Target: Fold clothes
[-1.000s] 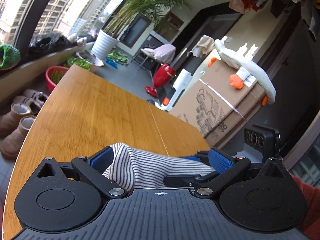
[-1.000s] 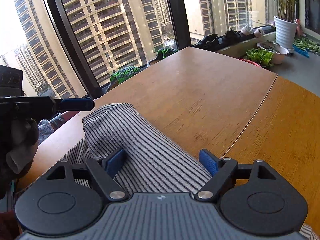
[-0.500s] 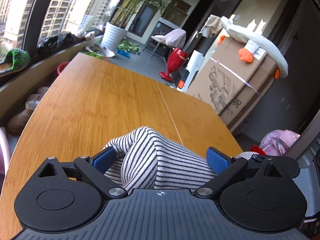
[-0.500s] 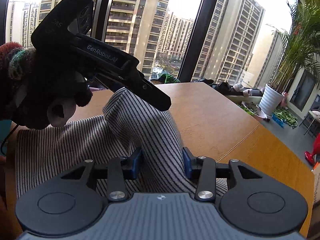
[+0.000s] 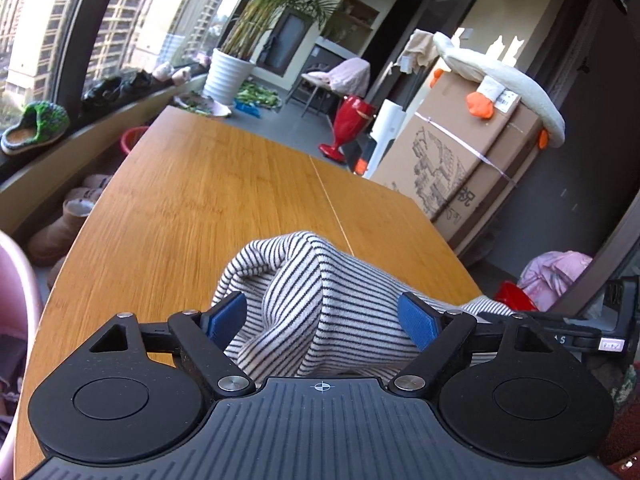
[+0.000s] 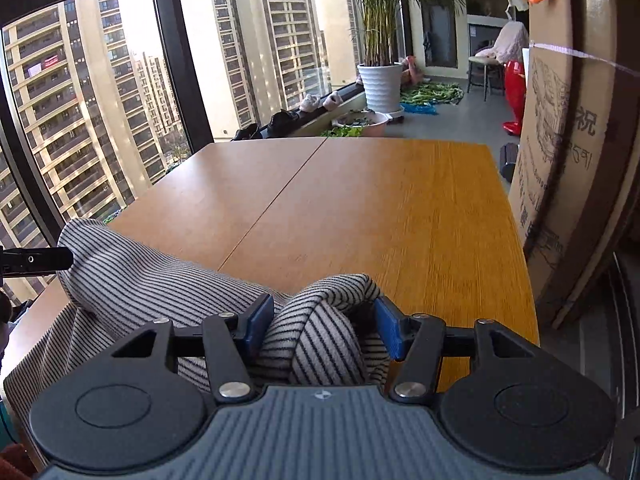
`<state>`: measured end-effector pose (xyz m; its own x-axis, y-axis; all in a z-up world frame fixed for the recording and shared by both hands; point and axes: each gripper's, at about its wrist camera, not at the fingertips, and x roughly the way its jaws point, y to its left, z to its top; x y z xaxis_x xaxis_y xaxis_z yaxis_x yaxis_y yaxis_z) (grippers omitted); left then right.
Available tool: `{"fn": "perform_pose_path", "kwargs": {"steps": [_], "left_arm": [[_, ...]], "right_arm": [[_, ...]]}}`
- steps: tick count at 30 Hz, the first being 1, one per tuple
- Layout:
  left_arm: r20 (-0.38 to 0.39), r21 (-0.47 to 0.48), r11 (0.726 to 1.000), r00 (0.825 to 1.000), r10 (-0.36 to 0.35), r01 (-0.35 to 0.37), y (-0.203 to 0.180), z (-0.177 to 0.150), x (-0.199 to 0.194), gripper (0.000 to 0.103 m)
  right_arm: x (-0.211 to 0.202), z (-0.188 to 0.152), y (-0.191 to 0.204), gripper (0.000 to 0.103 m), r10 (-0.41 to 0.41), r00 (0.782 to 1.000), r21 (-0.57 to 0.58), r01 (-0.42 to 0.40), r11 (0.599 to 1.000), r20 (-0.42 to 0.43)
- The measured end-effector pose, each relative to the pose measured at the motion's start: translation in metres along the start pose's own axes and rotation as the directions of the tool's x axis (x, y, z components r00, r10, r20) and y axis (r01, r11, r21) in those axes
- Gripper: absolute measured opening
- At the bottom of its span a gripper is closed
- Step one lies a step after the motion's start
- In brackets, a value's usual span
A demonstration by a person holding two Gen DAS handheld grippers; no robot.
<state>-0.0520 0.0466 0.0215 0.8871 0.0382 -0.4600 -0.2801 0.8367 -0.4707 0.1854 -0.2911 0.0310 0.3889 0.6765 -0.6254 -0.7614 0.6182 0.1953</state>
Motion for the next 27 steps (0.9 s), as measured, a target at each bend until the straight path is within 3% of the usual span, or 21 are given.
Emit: {"fn": "perform_pose_path", "kwargs": {"steps": [3, 6, 8, 10, 14, 17, 19, 21, 23, 25, 27], "left_arm": [[0.026, -0.010, 1.000, 0.999, 0.027, -0.027, 0.000, 0.018, -0.001, 0.096], [-0.045, 0.001, 0.998, 0.997, 0.064, -0.064, -0.004, 0.021, 0.022, 0.096], [-0.120, 0.033, 0.998, 0.991, 0.061, -0.058, -0.009, 0.013, 0.039, 0.088], [-0.160, 0.058, 0.997, 0.986, 0.055, -0.046, -0.012, 0.005, 0.046, 0.074], [-0.183, 0.108, 0.993, 0.981, 0.059, -0.040, -0.016, 0.001, 0.042, 0.073], [-0.175, 0.127, 0.991, 0.983, 0.061, -0.038, -0.019, 0.009, 0.032, 0.075], [-0.156, 0.119, 0.992, 0.986, 0.061, -0.042, -0.019, 0.022, 0.028, 0.089], [-0.155, 0.125, 0.990, 0.984, 0.085, -0.066, -0.018, 0.036, 0.034, 0.094], [-0.198, 0.148, 0.985, 0.974, 0.114, -0.085, -0.019, 0.044, 0.048, 0.094], [-0.293, 0.148, 0.987, 0.950, 0.107, -0.065, -0.018, 0.042, 0.067, 0.094], [-0.358, 0.120, 0.992, 0.930, 0.077, -0.036, -0.015, 0.036, 0.079, 0.094]], "right_arm": [[-0.004, -0.012, -0.003, 0.055, 0.006, 1.000, 0.023, -0.006, 1.000, 0.024], [-0.003, -0.011, -0.006, 0.055, 0.005, 1.000, 0.031, -0.005, 1.000, 0.017], [-0.004, -0.005, -0.009, 0.057, 0.003, 1.000, 0.025, -0.004, 1.000, 0.010], [-0.006, 0.004, -0.015, 0.061, -0.001, 1.000, 0.047, 0.001, 0.999, 0.009], [0.005, 0.021, -0.034, 0.064, 0.016, 0.999, 0.160, -0.007, 0.987, -0.051], [0.020, 0.015, -0.040, 0.066, 0.044, 0.990, 0.203, -0.017, 0.979, -0.132], [0.019, 0.012, -0.041, 0.067, 0.046, 0.988, 0.207, -0.015, 0.978, -0.145], [0.012, 0.011, -0.039, 0.067, 0.038, 0.989, 0.197, -0.009, 0.980, -0.144], [0.009, 0.009, -0.037, 0.067, 0.039, 0.987, 0.190, -0.008, 0.982, -0.156], [0.006, 0.008, -0.039, 0.067, 0.072, 0.981, 0.218, -0.032, 0.975, -0.182], [0.005, 0.007, -0.043, 0.059, 0.113, 0.974, 0.254, -0.060, 0.965, -0.199]]}}
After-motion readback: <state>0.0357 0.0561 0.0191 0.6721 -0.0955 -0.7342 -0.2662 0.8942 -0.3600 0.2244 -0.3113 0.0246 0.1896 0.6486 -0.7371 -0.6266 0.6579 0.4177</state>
